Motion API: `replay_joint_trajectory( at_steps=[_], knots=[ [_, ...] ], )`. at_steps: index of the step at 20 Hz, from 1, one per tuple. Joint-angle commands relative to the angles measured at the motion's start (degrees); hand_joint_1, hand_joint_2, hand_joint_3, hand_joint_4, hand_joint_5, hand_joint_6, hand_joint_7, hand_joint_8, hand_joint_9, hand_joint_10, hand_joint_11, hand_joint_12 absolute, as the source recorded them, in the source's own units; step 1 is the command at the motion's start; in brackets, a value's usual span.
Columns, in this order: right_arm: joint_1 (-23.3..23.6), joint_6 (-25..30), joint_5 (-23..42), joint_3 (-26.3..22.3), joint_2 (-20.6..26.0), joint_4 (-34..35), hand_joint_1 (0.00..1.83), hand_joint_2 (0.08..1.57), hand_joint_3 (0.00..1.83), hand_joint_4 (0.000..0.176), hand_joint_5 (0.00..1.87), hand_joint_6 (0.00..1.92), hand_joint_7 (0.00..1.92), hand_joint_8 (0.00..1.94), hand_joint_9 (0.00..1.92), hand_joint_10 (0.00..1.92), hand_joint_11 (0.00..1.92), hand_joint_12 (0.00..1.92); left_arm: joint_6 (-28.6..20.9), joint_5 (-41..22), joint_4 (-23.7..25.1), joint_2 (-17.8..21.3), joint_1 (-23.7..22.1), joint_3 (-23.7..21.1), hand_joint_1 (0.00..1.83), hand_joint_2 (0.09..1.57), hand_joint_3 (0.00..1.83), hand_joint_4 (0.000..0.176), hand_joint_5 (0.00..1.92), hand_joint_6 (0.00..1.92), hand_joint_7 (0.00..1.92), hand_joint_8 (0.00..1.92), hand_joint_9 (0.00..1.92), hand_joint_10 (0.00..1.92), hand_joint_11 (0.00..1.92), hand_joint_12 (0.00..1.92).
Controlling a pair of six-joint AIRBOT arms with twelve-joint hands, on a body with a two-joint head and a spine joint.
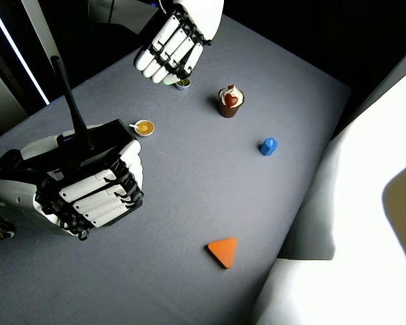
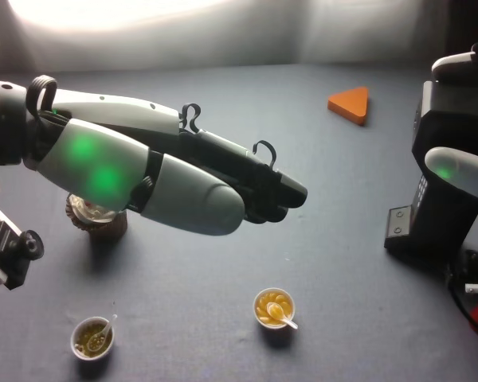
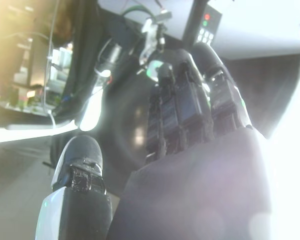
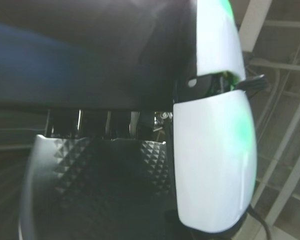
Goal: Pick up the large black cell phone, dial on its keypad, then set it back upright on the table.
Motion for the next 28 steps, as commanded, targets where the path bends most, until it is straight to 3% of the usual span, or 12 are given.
replay_joint_trajectory(
  at_steps=[1,7,13,16,19,20,21,23,25,26,27,28],
  knots=[
    [0.5,0.9,7.7,0.3,0.3,-0.5,1.36,1.17,0.00,0.000,0.86,0.94,0.73,1.34,0.90,1.38,1.04,1.11,-0.2,-1.6,-4.7,0.7,-1.5,-0.2,0.12,1.26,0.00,0.020,0.26,0.00,0.36,0.01,0.36,0.01,0.00,0.93],
    [0.4,0.9,7.7,0.4,0.3,-0.5,1.37,1.15,0.00,0.000,0.87,0.93,0.79,1.29,0.98,1.23,1.07,1.05,-0.4,-1.5,-5.0,0.9,-1.5,-0.2,0.13,1.25,0.00,0.023,0.27,0.00,0.38,0.01,0.36,0.00,0.00,0.95],
    [0.4,0.9,7.7,0.8,0.3,-0.5,1.37,1.16,0.00,0.000,0.82,0.97,0.79,1.29,0.95,1.29,1.07,1.07,-0.3,-1.5,-5.1,0.9,-1.7,-0.3,0.08,1.26,0.00,0.025,0.26,0.00,0.35,0.00,0.35,0.00,0.00,0.91],
    [0.4,0.9,7.7,0.9,0.3,-0.5,1.37,1.16,0.00,0.000,0.88,0.91,0.75,1.32,0.94,1.31,1.07,1.05,-0.3,-1.5,-5.1,0.9,-1.7,-0.4,0.11,1.26,0.00,0.024,0.27,0.00,0.36,0.00,0.38,0.01,0.00,0.99],
    [0.4,0.9,7.7,0.9,0.4,-0.5,1.37,1.16,0.00,0.000,0.83,1.06,0.76,1.31,0.95,1.24,1.02,1.02,-0.2,-1.5,-5.2,0.9,-1.7,-0.5,0.11,1.26,0.00,0.023,0.25,0.00,0.37,0.00,0.38,0.00,0.00,0.93],
    [0.4,0.9,7.7,0.9,0.4,-0.5,1.46,1.14,0.00,0.000,0.77,1.09,0.78,1.24,0.92,1.15,1.01,1.27,0.0,-1.5,-5.3,0.9,-1.8,-0.5,0.11,1.26,0.00,0.024,0.25,0.00,0.37,0.00,0.38,0.00,0.00,0.94],
    [0.4,0.9,7.7,0.9,0.4,-0.5,1.48,1.14,0.00,0.000,0.74,1.15,0.75,1.26,0.89,1.18,1.00,1.34,0.1,-1.5,-5.4,0.9,-1.9,-0.5,0.12,1.26,0.00,0.025,0.26,0.00,0.38,0.00,0.39,0.01,0.00,0.98],
    [0.4,0.9,7.7,0.9,0.4,-0.5,1.47,1.18,0.00,0.000,0.60,1.32,0.67,1.33,0.83,1.27,1.00,1.40,0.4,-1.6,-5.6,0.9,-2.0,-0.5,0.10,1.26,0.00,0.025,0.26,0.00,0.37,0.00,0.37,0.00,0.00,0.90],
    [0.4,0.9,7.7,0.9,0.4,-0.5,1.46,1.19,0.00,0.000,0.59,1.33,0.65,1.35,0.82,1.29,0.99,1.41,0.8,-1.6,-6.2,0.9,-2.0,-0.5,0.10,1.26,0.00,0.025,0.26,0.00,0.36,0.00,0.37,0.00,0.00,0.90],
    [0.4,0.9,7.7,0.9,0.4,-0.5,1.46,1.22,0.00,0.000,0.45,0.69,0.58,1.44,0.81,1.41,0.80,1.25,1.2,-1.6,-6.6,0.9,-2.0,-0.5,0.11,1.26,0.00,0.025,0.26,0.00,0.37,0.00,0.38,0.01,0.00,0.93],
    [0.4,0.9,7.7,0.9,0.4,-0.5,1.46,1.22,0.00,0.000,0.45,0.69,0.58,1.44,0.81,1.41,0.80,1.25,1.4,-1.6,-6.8,0.9,-2.0,-0.5,0.11,1.26,0.00,0.025,0.26,0.00,0.37,0.00,0.38,0.01,0.00,0.93],
    [0.4,0.9,7.7,0.9,0.4,-0.5,1.29,1.19,0.00,0.000,0.46,0.31,0.57,0.82,0.66,0.98,0.64,1.20,1.6,-1.6,-6.9,1.0,-2.0,-0.5,0.10,1.26,0.00,0.024,0.27,0.00,0.37,0.00,0.38,0.00,0.00,0.95]
  ],
)
